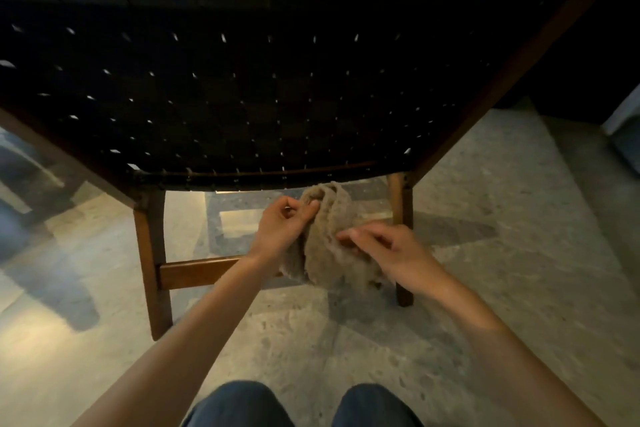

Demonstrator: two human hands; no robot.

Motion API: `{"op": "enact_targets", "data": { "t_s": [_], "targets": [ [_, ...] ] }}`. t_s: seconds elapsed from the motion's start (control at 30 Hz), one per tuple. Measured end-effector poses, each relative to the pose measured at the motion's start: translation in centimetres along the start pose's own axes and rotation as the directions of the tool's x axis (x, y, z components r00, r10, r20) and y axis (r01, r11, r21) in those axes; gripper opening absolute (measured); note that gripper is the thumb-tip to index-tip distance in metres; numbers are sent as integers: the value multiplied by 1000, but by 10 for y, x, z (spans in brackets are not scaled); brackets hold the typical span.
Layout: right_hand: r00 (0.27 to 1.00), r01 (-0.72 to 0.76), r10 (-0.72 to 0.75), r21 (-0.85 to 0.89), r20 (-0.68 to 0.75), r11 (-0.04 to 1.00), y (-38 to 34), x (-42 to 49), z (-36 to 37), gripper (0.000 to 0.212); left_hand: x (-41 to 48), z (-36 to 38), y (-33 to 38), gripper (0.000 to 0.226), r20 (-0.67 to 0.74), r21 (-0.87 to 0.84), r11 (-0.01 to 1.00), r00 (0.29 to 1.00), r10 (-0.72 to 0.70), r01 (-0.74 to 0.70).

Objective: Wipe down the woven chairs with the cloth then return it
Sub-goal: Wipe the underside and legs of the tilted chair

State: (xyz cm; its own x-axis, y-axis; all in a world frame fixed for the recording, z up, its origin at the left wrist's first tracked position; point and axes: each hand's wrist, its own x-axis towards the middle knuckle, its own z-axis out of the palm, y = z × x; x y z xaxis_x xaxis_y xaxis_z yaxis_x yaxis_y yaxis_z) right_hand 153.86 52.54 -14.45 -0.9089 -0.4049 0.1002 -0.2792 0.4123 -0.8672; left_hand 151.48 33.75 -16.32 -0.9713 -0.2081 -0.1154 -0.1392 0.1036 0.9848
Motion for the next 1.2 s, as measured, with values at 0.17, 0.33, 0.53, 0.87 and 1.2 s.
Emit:
{"op": "enact_targets", "data": {
  "t_s": [0.17, 0.33, 0.53, 0.87, 1.2],
  "targets": [
    [913, 66, -30, 75, -407, 995, -3, 4, -3, 19, -9, 2, 31, 7, 167, 61, 978, 968, 189, -202],
    [961, -18, 46, 105, -272, 994, -10, 8, -3, 88, -22, -3, 62, 14, 208, 184, 874, 887, 412, -449],
    [963, -64, 101, 152, -251, 986, -14, 5, 8, 82, -25, -4, 81, 5, 221, 376, 792, 877, 428, -481],
    [966, -132, 88, -171, -245, 976, -5, -20, -8, 16, -16, -21, 59, 9, 443, 552, 635, 835, 325, -540],
    [954, -218, 285, -441, 90, 870, -16, -7, -55, 57, -9, -33, 42, 12, 671, 634, 413, 731, 128, -654]
  ]
}}
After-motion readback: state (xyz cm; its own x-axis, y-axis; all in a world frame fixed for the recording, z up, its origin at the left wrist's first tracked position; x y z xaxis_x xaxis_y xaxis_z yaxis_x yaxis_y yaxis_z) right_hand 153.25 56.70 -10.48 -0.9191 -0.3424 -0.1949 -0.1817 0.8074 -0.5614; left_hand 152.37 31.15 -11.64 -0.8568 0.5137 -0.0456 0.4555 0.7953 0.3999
